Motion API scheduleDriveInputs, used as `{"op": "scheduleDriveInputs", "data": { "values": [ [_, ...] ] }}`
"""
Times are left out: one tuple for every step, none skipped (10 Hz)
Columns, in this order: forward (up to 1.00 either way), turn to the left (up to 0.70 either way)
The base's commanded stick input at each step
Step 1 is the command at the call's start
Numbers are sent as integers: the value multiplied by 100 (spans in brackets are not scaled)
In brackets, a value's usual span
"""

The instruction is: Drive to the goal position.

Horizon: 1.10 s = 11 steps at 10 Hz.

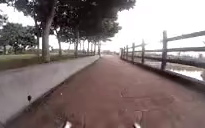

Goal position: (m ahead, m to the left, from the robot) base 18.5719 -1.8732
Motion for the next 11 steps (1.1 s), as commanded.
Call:
{"op": "scheduleDriveInputs", "data": {
  "values": [
    [70,0],
    [70,0],
    [70,0],
    [70,0],
    [70,0],
    [70,0],
    [70,0],
    [70,0],
    [70,0],
    [70,0],
    [70,0]
  ]
}}
